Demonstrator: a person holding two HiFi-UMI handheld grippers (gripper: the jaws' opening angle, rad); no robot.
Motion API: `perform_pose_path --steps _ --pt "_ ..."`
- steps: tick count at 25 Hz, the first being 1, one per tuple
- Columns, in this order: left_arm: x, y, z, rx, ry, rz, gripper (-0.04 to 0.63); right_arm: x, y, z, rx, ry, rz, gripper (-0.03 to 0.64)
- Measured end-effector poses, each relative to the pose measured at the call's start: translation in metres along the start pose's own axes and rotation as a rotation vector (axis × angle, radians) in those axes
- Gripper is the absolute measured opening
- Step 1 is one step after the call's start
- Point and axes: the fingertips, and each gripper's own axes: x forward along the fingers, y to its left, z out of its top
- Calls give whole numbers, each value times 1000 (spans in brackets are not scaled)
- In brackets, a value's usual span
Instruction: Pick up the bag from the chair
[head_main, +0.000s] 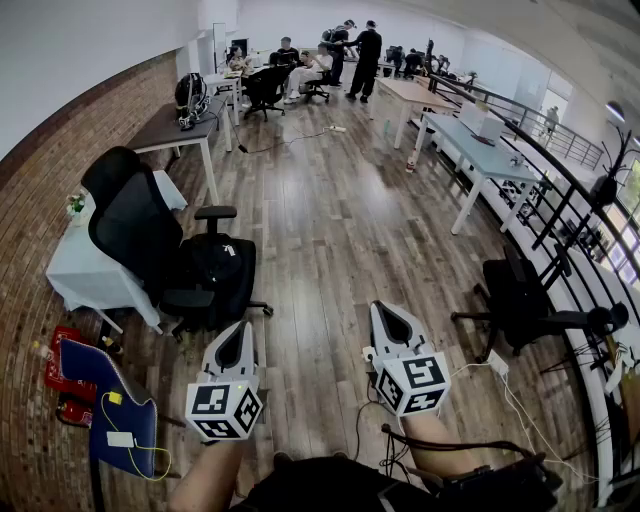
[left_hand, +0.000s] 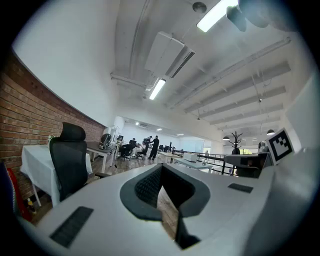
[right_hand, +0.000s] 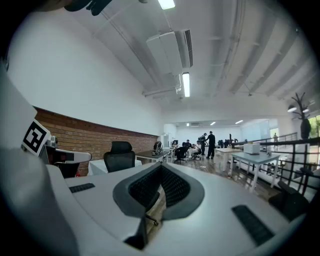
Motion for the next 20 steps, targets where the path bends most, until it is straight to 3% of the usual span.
perform_pose_path --steps 20 --pt "-8 29 5 -11 -6 -47 9 8 35 5 14 -25 -5 14"
